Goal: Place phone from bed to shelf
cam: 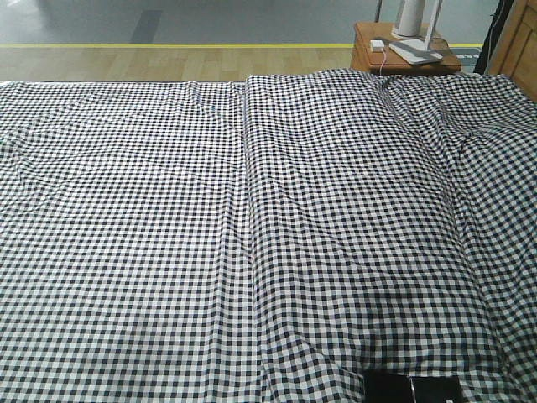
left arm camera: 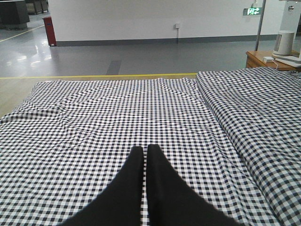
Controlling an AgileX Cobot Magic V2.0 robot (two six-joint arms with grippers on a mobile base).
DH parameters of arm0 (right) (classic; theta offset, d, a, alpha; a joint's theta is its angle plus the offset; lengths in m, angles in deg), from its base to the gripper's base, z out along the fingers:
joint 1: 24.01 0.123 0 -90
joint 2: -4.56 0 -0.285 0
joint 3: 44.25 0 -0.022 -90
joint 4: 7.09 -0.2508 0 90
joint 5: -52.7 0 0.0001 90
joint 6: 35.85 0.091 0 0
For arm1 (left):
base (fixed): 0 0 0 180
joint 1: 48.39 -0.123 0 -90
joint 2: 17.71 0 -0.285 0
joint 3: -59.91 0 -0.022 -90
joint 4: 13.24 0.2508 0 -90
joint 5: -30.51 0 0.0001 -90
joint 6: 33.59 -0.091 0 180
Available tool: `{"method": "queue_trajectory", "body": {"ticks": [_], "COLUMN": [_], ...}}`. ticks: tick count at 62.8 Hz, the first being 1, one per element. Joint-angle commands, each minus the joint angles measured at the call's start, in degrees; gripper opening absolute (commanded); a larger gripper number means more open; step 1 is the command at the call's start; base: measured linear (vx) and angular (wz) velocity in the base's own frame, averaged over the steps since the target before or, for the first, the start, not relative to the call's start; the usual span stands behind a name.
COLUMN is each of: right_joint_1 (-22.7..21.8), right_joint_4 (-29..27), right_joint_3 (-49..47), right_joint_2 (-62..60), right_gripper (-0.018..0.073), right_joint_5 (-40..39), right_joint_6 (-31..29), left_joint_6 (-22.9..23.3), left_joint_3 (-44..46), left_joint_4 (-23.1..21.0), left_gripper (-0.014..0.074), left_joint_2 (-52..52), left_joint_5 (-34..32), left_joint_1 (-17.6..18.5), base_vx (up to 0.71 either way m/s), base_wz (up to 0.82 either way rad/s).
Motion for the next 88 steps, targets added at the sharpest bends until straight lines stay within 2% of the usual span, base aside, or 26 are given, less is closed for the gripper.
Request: {"method": "queue_trajectory", "body": {"ticks": [1, 72, 88], "right_joint_1": [-0.16, -0.16, -0.16], "right_joint_4": [0.56, 0.56, 0.56], "right_joint_3": [0.55, 0.55, 0.42], "right_joint_2": [-0.63, -0.63, -0.63], "right_gripper": [-0.0005, -0.0005, -0.0005], "right_joint_5": [-4.21, -4.27, -6.38], "right_joint_6": [-0.47, -0.47, -0.47], "left_joint_6": [0.00, 0.00, 0.00], "left_joint_3": [-0.41, -0.41, -0.41], "left_joint_4": [-0.54, -0.54, -0.54], "left_gripper": [0.0001, 0.0001, 0.0001], "left_joint_2": [0.38, 0.38, 0.38], "left_joint_5": [-4.15, -4.15, -4.15], "left_joint_1": [0.14, 0.14, 0.14], "base_vx": [0.00, 0.00, 0.00], "base_wz": [0.00, 0.00, 0.00]}}
